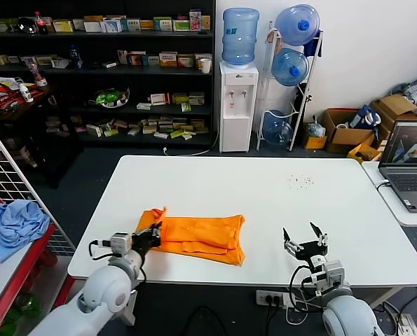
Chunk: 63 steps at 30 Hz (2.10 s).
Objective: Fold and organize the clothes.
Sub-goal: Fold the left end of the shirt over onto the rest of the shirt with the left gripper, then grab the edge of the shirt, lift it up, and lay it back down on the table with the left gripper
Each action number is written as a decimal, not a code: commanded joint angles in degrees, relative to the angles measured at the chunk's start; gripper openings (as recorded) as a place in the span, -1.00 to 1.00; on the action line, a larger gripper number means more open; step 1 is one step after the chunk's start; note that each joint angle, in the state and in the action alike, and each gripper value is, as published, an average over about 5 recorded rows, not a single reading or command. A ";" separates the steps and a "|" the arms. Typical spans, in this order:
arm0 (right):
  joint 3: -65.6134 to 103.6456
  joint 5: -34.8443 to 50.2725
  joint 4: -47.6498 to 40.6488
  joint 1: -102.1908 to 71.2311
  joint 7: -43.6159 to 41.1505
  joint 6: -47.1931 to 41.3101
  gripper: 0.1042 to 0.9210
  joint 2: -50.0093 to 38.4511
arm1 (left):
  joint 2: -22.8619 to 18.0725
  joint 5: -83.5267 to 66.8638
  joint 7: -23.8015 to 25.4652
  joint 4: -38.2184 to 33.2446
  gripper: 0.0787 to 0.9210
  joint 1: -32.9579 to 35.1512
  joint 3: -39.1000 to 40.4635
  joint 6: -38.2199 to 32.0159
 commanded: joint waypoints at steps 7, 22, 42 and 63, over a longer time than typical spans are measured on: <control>-0.48 -0.82 -2.92 2.26 0.23 -0.17 0.76 1.74 | -17.01 -1.33 -3.38 1.04 -0.90 -7.94 11.28 0.70; -0.70 -0.18 -3.14 3.70 0.93 -1.02 0.76 1.60 | -19.35 2.04 1.16 2.28 -0.76 -6.43 15.42 1.42; -1.58 0.67 -0.72 2.88 -0.78 -1.68 0.76 0.22 | -1.37 1.90 7.39 1.73 0.61 -3.28 4.62 -0.89; -0.65 1.59 -0.76 1.57 -2.19 -1.25 0.76 -0.85 | 0.24 -3.73 27.20 17.09 0.77 -8.07 -0.85 7.77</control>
